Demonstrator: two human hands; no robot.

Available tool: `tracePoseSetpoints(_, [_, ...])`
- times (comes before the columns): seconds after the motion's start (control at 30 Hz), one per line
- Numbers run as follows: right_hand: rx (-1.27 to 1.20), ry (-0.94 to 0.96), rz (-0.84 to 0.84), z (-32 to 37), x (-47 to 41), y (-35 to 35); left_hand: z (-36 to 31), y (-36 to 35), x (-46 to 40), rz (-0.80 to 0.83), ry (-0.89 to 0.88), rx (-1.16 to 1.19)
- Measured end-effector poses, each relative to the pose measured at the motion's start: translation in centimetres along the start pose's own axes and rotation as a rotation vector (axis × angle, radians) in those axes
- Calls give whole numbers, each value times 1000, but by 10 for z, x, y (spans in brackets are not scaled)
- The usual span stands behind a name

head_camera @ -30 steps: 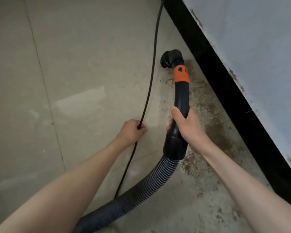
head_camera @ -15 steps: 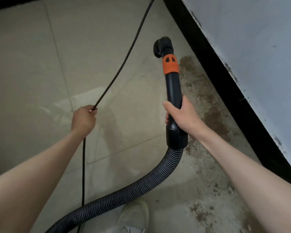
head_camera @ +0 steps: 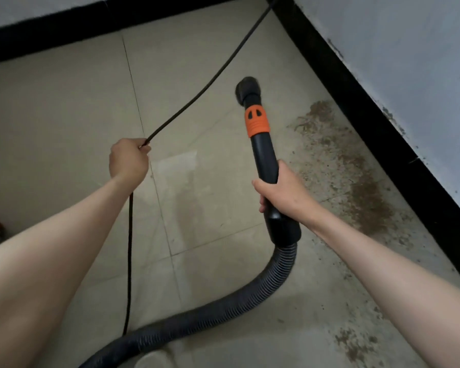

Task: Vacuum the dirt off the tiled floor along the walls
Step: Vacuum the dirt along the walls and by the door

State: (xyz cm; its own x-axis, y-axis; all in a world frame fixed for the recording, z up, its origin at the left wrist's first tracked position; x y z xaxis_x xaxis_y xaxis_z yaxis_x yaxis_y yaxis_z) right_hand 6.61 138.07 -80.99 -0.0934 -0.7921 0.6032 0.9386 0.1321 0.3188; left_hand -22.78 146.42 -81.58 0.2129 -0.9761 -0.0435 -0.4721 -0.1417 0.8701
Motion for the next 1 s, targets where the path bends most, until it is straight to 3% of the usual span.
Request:
tracePoseSetpoints(0.27, [429,16,-106,11,-16,-29,17,44,-78,-192,-67,-47])
tracePoseSetpoints(0.37, [650,-32,-155,14,-12,-39,23,31,-82,-62,-73,-76])
tracePoseSetpoints(0.5, [736,-80,-209,17,-6,-46,22,-3,-66,96,-121,-94])
tracePoseSetpoints(0.73, [832,-73,-248,26,-21,-63,23,-34,-62,191,-35,-78])
tracePoseSetpoints(0.83, [838,-63,-234,23,-33,-69,10,-45,-55,212,-79,-50])
tracePoseSetpoints(0.93, [817,-37,-237,25,-42,-70,-18,-64,-32,337,-113,139])
tracePoseSetpoints(1.0, [815,-36,-232,27,-46,-71,-39,-80,-9,552,63,473])
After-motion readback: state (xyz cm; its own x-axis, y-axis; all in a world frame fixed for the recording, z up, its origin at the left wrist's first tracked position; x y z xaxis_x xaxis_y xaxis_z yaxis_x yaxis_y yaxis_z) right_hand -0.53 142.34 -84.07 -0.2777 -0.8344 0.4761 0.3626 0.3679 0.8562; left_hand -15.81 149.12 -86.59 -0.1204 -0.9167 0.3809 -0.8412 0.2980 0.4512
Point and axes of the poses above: each hand's wrist, its own x-axis away from the middle knuckle, its own y-axis out of the back of the hand, z = x × y, the point moved 3 cm from there along -x, towards the middle knuckle, and after that the axes turned 14 degrees about -y, right-handed, at the moved point
